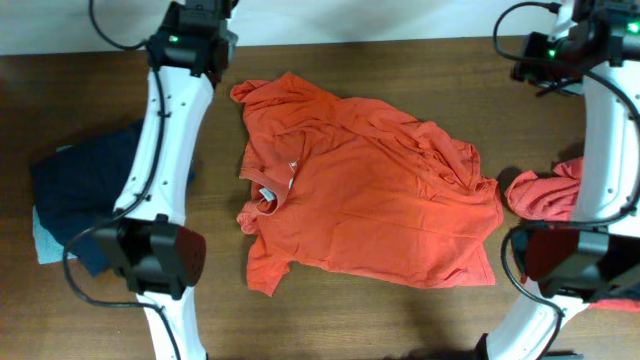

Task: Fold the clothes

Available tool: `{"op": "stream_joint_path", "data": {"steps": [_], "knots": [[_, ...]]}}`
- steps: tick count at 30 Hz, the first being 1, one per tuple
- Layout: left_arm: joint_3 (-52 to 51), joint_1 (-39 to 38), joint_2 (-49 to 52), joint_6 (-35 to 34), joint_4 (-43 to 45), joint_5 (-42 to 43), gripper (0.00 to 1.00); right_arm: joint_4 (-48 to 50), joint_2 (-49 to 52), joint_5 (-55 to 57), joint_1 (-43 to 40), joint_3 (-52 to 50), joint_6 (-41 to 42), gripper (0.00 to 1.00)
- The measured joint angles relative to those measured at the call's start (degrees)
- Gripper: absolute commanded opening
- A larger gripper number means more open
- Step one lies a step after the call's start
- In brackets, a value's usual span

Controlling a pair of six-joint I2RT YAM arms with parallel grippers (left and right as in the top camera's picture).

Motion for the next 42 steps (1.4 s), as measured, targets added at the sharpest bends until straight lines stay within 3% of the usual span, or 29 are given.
{"op": "stream_joint_path", "data": {"steps": [4,6,12,15,19,24,28,30,31,34,37,42], "knots": [[0.0,0.22,-2.8,-0.68,-5.31,2.16,0.85,-3.5,-2.23,0.0,-0.11,0.04,0.0,0.57],[0.04,0.15,-5.79,-0.81,-11.06,7.61,0.85,-7.39,-3.1,-0.07,-0.11,0.13,0.0,0.57],[-2.47,0.11,-6.99,-0.96,-16.41,22.36,0.62,-9.51,-3.43,-4.31,0.02,-2.93,-1.77,0.63],[-6.88,0.04,-6.71,-1.2,-16.41,27.28,0.49,-8.13,-3.48,-6.34,1.09,-9.29,-3.63,0.63],[-14.78,0.04,-6.56,-1.2,-15.08,30.82,0.39,-5.68,-3.45,-7.32,3.93,-17.88,-4.83,0.62],[-25.42,-0.2,-5.79,-1.42,-12.57,34.16,0.4,-3.78,-3.23,-7.85,8.63,-25.03,-5.4,0.62],[-34.21,-0.55,-5.79,-1.42,-4.81,35.26,0.4,-2.1,-3.23,-7.89,11.52,-29.09,-5.51,0.61],[-37.83,-0.83,-5.7,-1.4,-2.01,35.69,0.4,-1.29,-3.23,-8.04,12.61,-30.93,-5.51,0.55],[-39.04,-0.98,-5.6,-1.42,-1.44,35.85,0.42,-0.59,-3.26,-8.48,13.31,-32.17,-5.49,0.54],[-41.77,-1.6,-5.57,-1.33,-1.03,36.22,0.66,1.36,-3.26,-9.53,15.52,-36.2,-5.53,0.55],[-42.45,-1.95,-5.57,-1.57,-1.03,36.68,0.72,3.67,-3.23,-10.25,17.53,-39.98,-5.55,0.6],[-42.8,-1.95,-5.57,-1.64,-0.72,36.68,0.73,5.6,-3.23,-10.43,18.91,-42.23,-5.73,0.6]]}}
